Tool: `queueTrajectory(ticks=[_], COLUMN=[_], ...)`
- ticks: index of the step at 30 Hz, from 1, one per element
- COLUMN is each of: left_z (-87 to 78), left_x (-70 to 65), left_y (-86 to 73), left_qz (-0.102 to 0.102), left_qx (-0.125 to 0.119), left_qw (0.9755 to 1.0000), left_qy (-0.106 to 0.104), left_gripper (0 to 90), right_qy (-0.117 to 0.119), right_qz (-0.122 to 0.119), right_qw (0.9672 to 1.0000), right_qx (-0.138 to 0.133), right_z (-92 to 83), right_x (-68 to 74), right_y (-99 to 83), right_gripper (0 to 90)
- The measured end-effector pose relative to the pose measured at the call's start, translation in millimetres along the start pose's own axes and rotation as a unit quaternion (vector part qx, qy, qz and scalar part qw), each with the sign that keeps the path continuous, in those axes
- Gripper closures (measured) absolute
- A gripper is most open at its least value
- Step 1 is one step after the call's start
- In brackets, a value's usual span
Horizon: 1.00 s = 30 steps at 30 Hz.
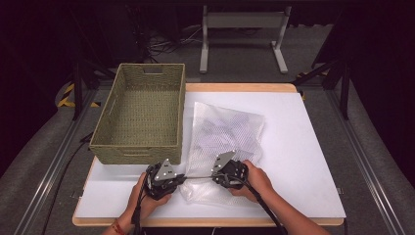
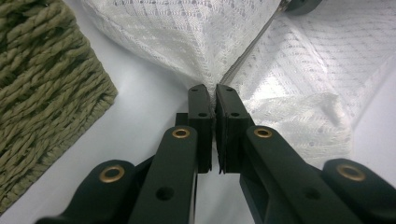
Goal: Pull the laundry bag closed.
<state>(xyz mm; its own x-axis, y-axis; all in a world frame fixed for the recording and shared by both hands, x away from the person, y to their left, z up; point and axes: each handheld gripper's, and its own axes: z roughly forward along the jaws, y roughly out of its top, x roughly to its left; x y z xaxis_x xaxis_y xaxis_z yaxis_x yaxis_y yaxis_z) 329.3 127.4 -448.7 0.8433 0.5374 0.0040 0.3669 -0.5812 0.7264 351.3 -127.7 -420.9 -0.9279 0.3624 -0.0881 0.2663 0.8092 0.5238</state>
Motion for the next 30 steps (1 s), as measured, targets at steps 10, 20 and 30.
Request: queueTrajectory(ticks=[10,20,30], left_z=[2.0,3.9,2.3], left_x=[-2.5,-3.3,-0.4], left_y=[0.4,1.0,-1.1], left_qz=[0.007,0.015,0.013], left_qx=[0.002,0.006,0.009], left_qw=[1.0,0.9999,0.9999], left_qy=[-0.001,-0.002,0.003], left_gripper=[85.7,85.7,85.7], right_qy=[-0.007,-0.011,-0.02], right_qz=[0.007,0.007,0.025], right_qw=[0.9999,0.9998,0.9993], right_qx=[0.009,0.014,0.017], right_z=[-12.8,-20.9,-37.5], right_x=[-1.6,-3.2,-10.4], right_y=[-16.6,-24.6,-44.4], right_gripper=[87.1,87.1,87.2])
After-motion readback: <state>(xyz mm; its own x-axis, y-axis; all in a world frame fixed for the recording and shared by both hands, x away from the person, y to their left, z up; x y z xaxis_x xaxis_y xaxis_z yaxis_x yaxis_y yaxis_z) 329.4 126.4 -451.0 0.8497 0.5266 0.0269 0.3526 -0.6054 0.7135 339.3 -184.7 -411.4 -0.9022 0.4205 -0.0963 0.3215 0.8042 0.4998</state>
